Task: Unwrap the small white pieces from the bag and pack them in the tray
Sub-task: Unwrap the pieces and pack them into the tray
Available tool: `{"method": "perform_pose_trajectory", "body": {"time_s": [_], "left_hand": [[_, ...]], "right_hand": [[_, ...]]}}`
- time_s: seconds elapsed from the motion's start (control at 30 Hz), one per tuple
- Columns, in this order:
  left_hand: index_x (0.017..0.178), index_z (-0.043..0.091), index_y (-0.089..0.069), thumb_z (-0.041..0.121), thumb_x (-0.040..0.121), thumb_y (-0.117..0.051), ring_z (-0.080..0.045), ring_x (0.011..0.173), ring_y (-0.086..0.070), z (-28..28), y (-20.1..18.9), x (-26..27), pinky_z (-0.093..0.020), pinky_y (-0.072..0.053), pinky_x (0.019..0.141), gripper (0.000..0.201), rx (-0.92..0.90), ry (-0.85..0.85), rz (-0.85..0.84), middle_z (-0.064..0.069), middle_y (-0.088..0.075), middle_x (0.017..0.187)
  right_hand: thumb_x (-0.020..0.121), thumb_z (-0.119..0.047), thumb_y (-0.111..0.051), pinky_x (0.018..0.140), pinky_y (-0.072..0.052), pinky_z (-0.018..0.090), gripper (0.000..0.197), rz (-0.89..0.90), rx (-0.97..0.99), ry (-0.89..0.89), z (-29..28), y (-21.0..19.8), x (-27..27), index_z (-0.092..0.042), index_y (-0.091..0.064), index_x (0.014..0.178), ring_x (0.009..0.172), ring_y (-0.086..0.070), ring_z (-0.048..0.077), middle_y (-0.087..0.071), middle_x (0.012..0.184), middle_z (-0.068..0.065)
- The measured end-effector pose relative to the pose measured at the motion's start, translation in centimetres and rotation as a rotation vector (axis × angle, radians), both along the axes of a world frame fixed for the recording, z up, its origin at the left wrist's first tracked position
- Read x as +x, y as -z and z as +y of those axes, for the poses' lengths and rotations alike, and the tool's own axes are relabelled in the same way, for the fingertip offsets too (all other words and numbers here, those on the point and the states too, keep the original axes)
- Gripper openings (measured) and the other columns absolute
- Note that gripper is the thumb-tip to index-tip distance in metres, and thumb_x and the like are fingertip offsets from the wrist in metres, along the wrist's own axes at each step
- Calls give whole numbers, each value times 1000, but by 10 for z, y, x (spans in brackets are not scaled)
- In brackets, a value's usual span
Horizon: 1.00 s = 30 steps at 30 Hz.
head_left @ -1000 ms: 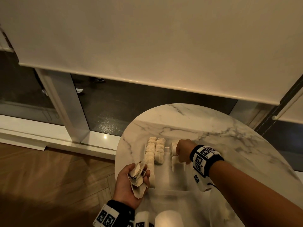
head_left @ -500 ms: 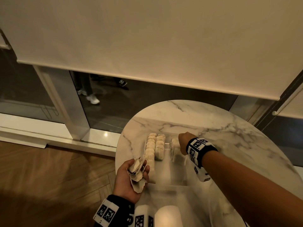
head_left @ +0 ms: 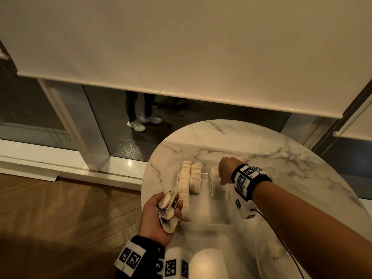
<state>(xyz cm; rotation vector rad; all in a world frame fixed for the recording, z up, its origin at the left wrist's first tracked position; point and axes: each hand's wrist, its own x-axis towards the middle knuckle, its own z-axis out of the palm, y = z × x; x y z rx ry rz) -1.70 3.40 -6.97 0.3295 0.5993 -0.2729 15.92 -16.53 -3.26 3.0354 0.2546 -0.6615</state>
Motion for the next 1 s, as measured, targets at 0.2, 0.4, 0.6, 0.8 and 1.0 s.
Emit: {"method": "perform_pose_trajectory", "body": {"time_s": [0.2,0.4,0.6,0.8,1.0], "left_hand": [[99,-1,-65,30,77,-58,-22,63,-68,0,-5,1,-22,-52,47,38,-7,10,-18,-10,-67,84],[97,-1,-65,31,86,-56,-22,72,-65,-6,-9,1,-22,-51,46,35,11,27,-25,-10,-67,85],[103,2,-65,31,81,-58,-22,68,-64,-17,-23,0,-22,-51,44,37,8,33,-60,-12,-67,88],[115,7,-62,41,97,-50,-19,62,-57,-38,-26,2,-25,-51,53,41,-48,22,-104,-11,-61,86],[95,5,-65,39,100,-44,-19,63,-56,-53,-29,2,-29,-45,69,41,10,-54,-56,-10,-61,73]], "right_hand": [[84,-26,-77,54,-54,24,18,67,241,151,-6,-13,-12,-11,-73,93,70,-70,17,-76,88,6],[91,-35,-68,52,-51,24,21,91,405,231,-12,-11,-31,-23,-64,107,70,-69,17,-71,94,3],[90,-25,-67,57,-50,28,7,-181,897,330,-25,-17,-68,-25,-69,97,70,-67,20,-72,90,2],[91,-22,-71,54,-45,15,10,-118,1199,178,-9,-40,-153,-20,-71,82,63,-62,4,-71,73,-4],[72,-36,-87,60,-44,15,24,-53,1068,-55,-11,-44,-183,-28,-70,87,70,-60,7,-66,83,-8]]}}
